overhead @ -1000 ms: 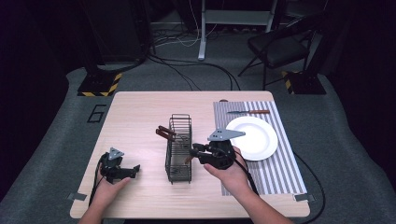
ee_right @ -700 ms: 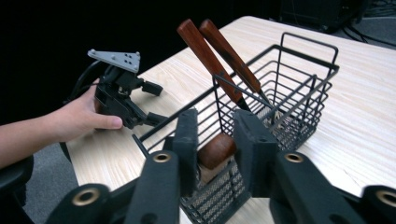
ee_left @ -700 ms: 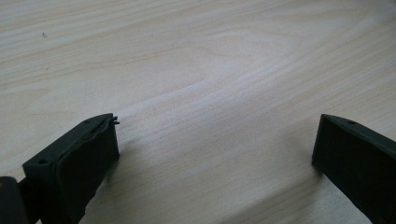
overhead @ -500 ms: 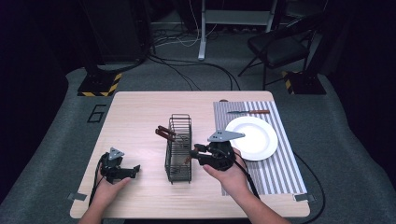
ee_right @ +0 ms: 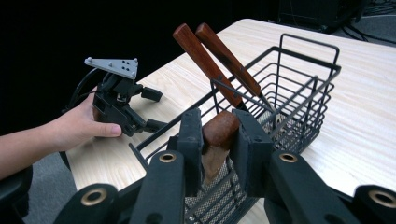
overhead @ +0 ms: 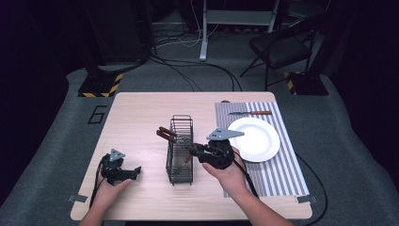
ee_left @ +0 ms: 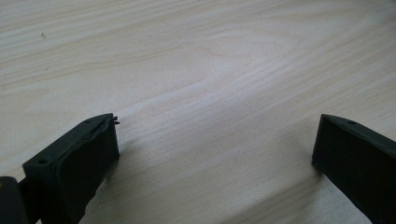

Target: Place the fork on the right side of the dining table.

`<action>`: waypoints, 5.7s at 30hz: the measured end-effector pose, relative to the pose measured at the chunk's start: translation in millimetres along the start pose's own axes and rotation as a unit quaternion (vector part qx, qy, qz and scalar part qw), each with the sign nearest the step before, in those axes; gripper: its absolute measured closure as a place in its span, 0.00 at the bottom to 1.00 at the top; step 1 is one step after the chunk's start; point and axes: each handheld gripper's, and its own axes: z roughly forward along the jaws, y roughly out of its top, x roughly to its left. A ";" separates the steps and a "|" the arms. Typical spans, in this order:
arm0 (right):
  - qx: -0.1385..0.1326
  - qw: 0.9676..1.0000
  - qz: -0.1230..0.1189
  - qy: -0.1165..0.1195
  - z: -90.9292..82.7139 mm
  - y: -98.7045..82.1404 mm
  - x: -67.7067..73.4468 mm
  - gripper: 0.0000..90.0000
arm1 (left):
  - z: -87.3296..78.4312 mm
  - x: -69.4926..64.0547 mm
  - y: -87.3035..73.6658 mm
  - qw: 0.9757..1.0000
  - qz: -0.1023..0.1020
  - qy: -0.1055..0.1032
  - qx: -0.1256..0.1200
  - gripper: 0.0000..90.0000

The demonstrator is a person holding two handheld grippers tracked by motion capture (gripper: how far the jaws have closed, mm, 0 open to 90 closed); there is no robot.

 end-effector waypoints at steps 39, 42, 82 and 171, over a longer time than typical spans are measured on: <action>-0.016 0.999 -0.044 -0.005 -23.1 57.7 7.4 0.83 | 0.1 -0.2 0.0 1.000 0.000 -0.002 0.000 0.00; -0.022 0.999 -0.045 -0.004 -28.0 63.4 7.1 0.83 | 0.1 -0.2 0.0 1.000 0.000 -0.002 0.000 0.00; -0.074 0.997 -0.019 -0.011 -88.6 87.9 -14.5 0.83 | 0.3 -0.7 0.1 1.000 0.001 -0.002 -0.001 0.00; -0.056 0.990 0.047 -0.124 -124.4 -62.9 -115.3 0.83 | 0.2 -0.8 0.2 1.000 0.003 -0.002 0.000 0.00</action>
